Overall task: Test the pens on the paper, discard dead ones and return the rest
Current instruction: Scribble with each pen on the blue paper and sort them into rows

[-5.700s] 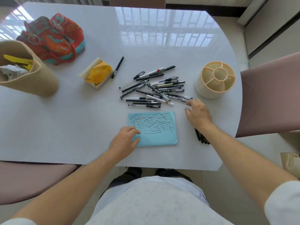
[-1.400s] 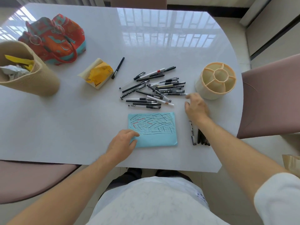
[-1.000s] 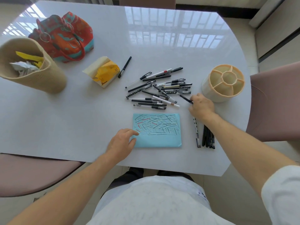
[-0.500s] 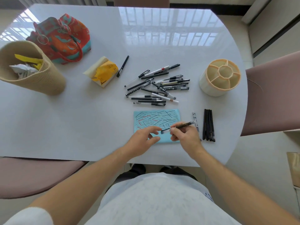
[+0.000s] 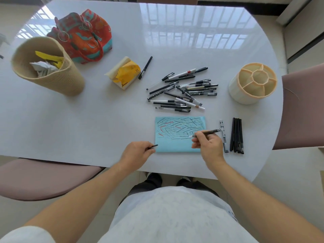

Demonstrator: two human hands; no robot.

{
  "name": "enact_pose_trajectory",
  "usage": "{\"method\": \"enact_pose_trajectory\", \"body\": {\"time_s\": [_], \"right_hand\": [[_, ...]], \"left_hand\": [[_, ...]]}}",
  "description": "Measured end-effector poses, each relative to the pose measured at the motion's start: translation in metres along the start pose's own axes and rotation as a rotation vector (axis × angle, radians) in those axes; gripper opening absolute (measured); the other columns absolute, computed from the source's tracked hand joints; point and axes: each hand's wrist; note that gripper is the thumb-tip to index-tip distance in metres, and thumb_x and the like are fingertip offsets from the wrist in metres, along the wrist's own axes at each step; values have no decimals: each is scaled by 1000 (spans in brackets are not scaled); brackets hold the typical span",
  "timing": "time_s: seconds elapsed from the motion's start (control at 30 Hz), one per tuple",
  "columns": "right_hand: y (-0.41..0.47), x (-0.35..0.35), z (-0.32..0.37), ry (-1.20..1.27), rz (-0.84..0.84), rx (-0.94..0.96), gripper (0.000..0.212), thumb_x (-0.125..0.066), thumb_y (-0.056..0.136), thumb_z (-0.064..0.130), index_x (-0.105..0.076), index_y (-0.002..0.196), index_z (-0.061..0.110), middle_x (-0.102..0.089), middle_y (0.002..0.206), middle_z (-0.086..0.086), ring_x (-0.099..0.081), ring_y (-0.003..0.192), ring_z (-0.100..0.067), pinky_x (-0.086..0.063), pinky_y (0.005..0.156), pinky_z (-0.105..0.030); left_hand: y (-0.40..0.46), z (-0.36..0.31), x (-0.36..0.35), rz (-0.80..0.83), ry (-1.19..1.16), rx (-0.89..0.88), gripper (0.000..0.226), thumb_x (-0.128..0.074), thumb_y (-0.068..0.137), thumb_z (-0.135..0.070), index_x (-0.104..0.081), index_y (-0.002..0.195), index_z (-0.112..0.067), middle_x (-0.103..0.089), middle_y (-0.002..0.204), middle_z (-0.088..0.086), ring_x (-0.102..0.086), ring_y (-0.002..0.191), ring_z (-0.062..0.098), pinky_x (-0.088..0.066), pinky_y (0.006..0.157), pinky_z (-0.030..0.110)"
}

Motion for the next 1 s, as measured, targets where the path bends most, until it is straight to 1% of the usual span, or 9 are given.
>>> {"method": "enact_pose_trajectory", "body": {"time_s": [0.13,0.2,0.3,0.4,0.53,0.63,0.77,0.9,1.0], "right_hand": [[-5,-26,-8,-159,252,75,14,-68,93,6,-78,89,16,-78,85,-5,-74,74,-25,-63,76,-36],[-9,-45,-16,-227,297,112,17,-70,89,11,-78,86,25,-78,85,-3,-75,76,-26,-62,78,-39],[-4,-61,-28,-359,326,203,8,-70,87,21,-72,85,29,-75,82,3,-73,78,-17,-60,76,-34],[2,-69,-35,-539,347,343,5,-69,91,24,-69,91,28,-73,85,12,-69,78,-7,-56,74,-26],[7,-73,-36,-658,368,429,6,-70,92,23,-72,96,27,-71,86,15,-67,73,-5,-56,72,-25],[8,-71,-37,-698,370,426,5,-71,88,23,-73,92,26,-70,80,17,-66,70,-3,-51,69,-21],[6,-58,-35,-628,325,340,6,-72,85,21,-71,83,26,-72,73,13,-67,71,-2,-49,67,-16],[2,-46,-24,-352,217,214,14,-71,86,11,-72,84,24,-76,78,6,-72,71,-15,-59,69,-26],[-2,-37,-15,-211,255,138,11,-68,86,4,-70,85,15,-77,81,-5,-74,72,-24,-59,64,-28]], "left_hand": [[0,-2,-7,-41,21,-96,14,-70,90,-31,-74,101,-23,-70,103,-14,-61,94,9,-51,81,29],[4,-6,-12,-7,82,-139,19,-69,91,-33,-73,105,-22,-69,119,-9,-61,110,12,-51,89,30],[5,-3,-15,48,159,-203,21,-66,92,-33,-71,107,-19,-69,118,-8,-59,114,15,-52,89,33],[7,-1,-15,49,183,-242,21,-64,92,-32,-71,106,-18,-69,117,-9,-57,117,13,-49,91,29],[7,1,-15,47,186,-242,22,-63,93,-34,-70,108,-19,-68,120,-10,-56,119,10,-48,93,26],[7,1,-15,50,187,-216,26,-63,93,-36,-69,113,-21,-68,121,-10,-54,120,9,-49,93,27],[8,2,-14,58,182,-206,26,-62,93,-36,-69,115,-22,-67,122,-11,-54,120,9,-49,93,27],[8,-1,-15,48,118,-147,25,-61,94,-36,-69,111,-19,-68,117,-6,-58,111,14,-52,90,35],[8,-5,-16,24,71,-105,24,-60,95,-36,-69,110,-20,-69,111,-5,-59,103,15,-52,87,36]]}}
Point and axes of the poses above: each hand's wrist, its own y-axis towards the middle knuckle, its own x-axis out of the back of the hand, z = x × y
